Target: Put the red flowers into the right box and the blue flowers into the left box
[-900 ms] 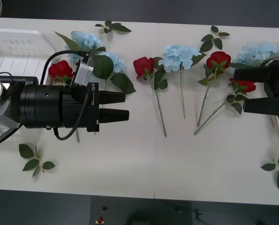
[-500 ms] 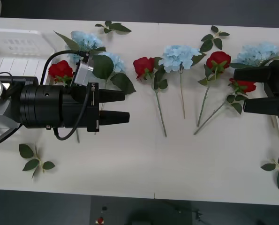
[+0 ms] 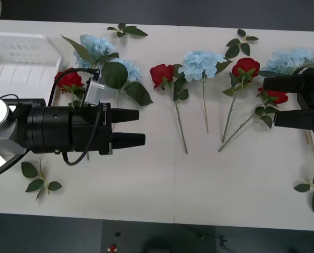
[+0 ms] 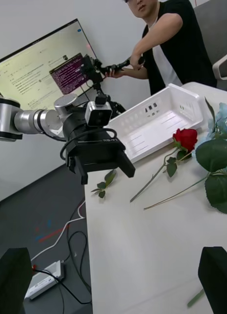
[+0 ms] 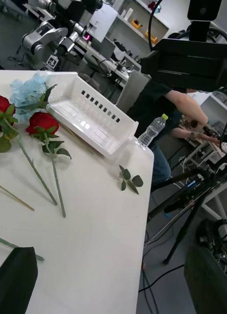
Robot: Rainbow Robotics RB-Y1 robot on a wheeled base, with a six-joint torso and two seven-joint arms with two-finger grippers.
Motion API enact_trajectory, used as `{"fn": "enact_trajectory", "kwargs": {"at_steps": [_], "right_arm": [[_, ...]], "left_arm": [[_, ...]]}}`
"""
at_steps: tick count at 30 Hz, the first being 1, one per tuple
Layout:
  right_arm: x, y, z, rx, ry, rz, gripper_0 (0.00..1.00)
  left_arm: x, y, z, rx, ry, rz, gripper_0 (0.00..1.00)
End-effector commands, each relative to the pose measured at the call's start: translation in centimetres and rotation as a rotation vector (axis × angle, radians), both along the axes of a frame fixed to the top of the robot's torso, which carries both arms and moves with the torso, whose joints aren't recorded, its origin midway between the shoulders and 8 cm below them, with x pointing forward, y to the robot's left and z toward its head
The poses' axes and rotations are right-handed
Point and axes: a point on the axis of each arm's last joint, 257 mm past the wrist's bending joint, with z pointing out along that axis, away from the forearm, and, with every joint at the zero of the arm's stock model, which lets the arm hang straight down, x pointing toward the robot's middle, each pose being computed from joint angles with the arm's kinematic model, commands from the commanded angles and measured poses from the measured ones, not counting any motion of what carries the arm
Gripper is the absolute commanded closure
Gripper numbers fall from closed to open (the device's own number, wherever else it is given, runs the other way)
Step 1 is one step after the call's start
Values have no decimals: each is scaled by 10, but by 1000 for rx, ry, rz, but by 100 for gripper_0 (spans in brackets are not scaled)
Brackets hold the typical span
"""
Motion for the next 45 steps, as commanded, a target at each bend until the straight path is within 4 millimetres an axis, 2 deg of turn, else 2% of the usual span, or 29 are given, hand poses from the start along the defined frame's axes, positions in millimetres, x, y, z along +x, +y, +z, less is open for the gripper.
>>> {"fn": "enact_trajectory", "kwargs": {"at_steps": [1,3,4,9,13,16,18,21,22,27,32,38,45], "right_arm": [[-7,6,5,2,-39,28,0],[-7,6,5,2,-39,28,0],[-6,-4,-14,-31,6,6,0],[4,-18,-19,-85,53,-50,0],[27,-22,-18,-114,54,-139,0],[42,-17,-26,-124,57,-192,0],[55,-13,-34,-114,97,-250,0],[75,-11,-44,-79,199,-335,0],[82,-10,-49,-66,239,-366,0],[116,-15,-63,-35,343,-493,0],[161,-33,-75,-7,467,-618,0],[205,-69,-70,15,600,-703,0],[244,-131,-67,-57,665,-813,0]], "left_arm": [[5,5,14,0,-63,1,10],[9,9,21,5,-81,10,10],[12,12,23,8,-88,16,10],[22,22,36,29,-128,31,10],[33,32,51,58,-177,44,10],[43,39,59,89,-208,50,10],[58,47,60,130,-197,60,10],[86,63,54,195,-169,115,10],[98,70,49,224,-162,141,0],[138,91,29,320,-113,247,0],[183,128,-3,440,-61,403,0],[219,168,-21,546,-31,545,0],[233,200,-31,616,1,657,0]]}}
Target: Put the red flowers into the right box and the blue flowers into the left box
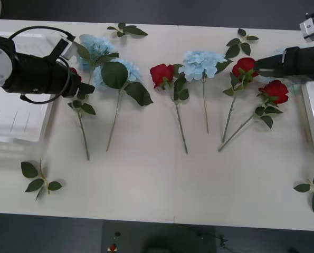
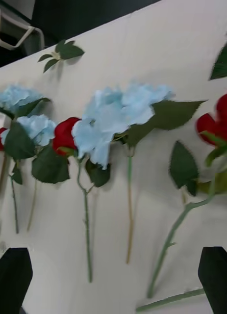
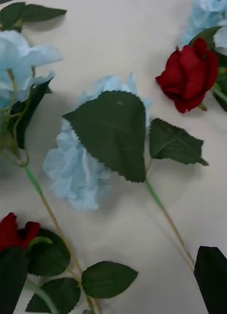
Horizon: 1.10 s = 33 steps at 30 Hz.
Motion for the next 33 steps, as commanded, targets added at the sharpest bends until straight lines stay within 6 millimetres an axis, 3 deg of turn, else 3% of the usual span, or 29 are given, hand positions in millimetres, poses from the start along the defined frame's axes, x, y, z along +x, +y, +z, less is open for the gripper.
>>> {"fn": "enact_trajectory", "kwargs": {"at_steps": [1,8,17,25,33], "right_arm": [[28,-26,23,12,33,-92,0],[50,-83,9,-103,80,-238,0],[57,-118,-20,-311,57,-264,0],[72,-140,-35,-469,-2,-286,0],[81,-151,-66,-520,-10,-333,0]], "left_arm": [[14,12,23,-5,-13,79,0],[20,55,10,6,32,220,0],[22,93,-20,-9,104,336,0],[16,90,-41,-50,158,370,0],[12,67,-59,-74,206,373,0]]}}
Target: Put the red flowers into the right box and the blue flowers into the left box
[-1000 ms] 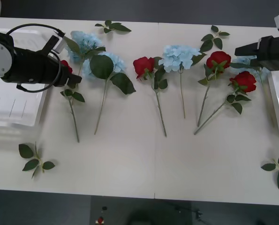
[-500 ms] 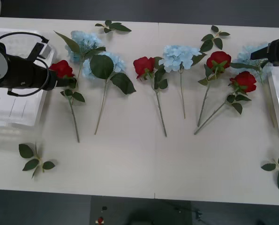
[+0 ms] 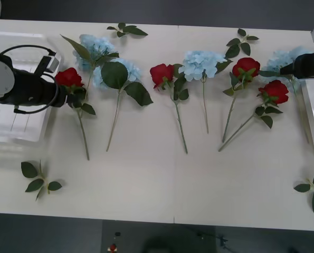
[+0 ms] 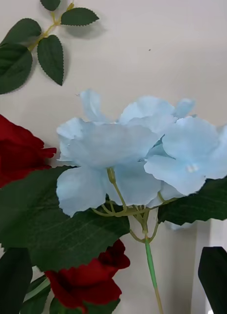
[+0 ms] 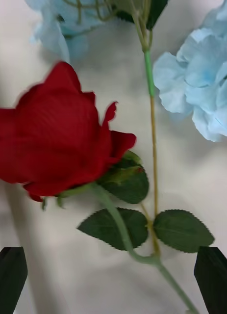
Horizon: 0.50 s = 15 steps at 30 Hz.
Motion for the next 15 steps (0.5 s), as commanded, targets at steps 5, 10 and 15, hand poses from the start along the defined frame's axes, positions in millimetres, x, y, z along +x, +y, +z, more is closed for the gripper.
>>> {"fn": "enact_trajectory", "kwargs": {"at_steps": [5,10,15], "right_arm": [[8,-14,-20,3,-33,-71,0],[6,-22,-34,-10,-22,-96,0],[9,-25,-47,-18,-41,-125,0]], "left_arm": [[7,-14,-5,-36,18,90,0],[9,-15,-12,-22,23,128,0],[12,-17,-19,9,18,142,1]]}}
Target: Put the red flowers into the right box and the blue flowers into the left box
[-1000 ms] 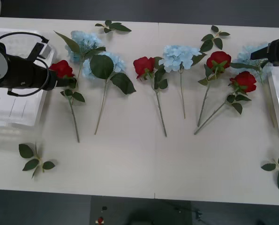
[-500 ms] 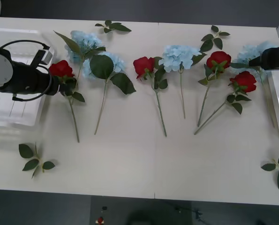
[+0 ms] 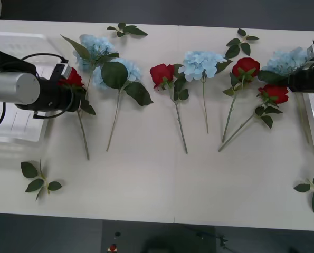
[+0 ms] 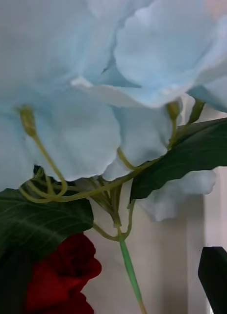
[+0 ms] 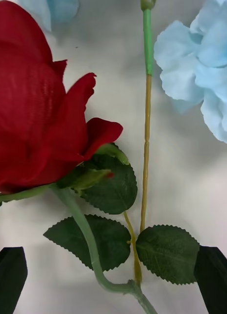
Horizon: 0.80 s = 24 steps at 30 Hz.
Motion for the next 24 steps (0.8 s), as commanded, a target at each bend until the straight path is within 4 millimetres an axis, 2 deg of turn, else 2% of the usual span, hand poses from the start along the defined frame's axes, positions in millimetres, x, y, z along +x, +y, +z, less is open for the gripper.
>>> {"fn": "enact_trajectory", "kwargs": {"at_steps": [1,4,7,8,9,11,13,15,17,21,24], "right_arm": [[8,-5,4,-5,-36,-28,0],[13,-5,1,-6,-61,-44,0],[16,-5,-4,-7,-76,-61,0],[17,-2,-6,-3,-80,-64,0],[19,-1,-7,-2,-85,-67,0],[19,-1,-9,-1,-89,-73,2],[20,1,-10,1,-93,-77,20],[20,0,-11,1,-96,-80,64],[21,1,-11,1,-97,-81,82],[22,1,-11,-2,-102,-80,100],[24,2,-9,-1,-111,-81,100]], "left_arm": [[7,3,9,-9,-18,47,2],[8,1,8,-7,-19,51,12],[6,-1,3,1,-11,50,30],[5,0,1,4,-6,53,50],[4,-1,-1,4,-2,53,63],[3,0,-3,10,1,55,71],[3,0,-4,13,3,56,74],[1,0,-8,20,9,56,76],[0,0,-10,26,13,56,76],[-4,1,-18,38,28,61,76],[-4,2,-23,46,29,63,79]]}}
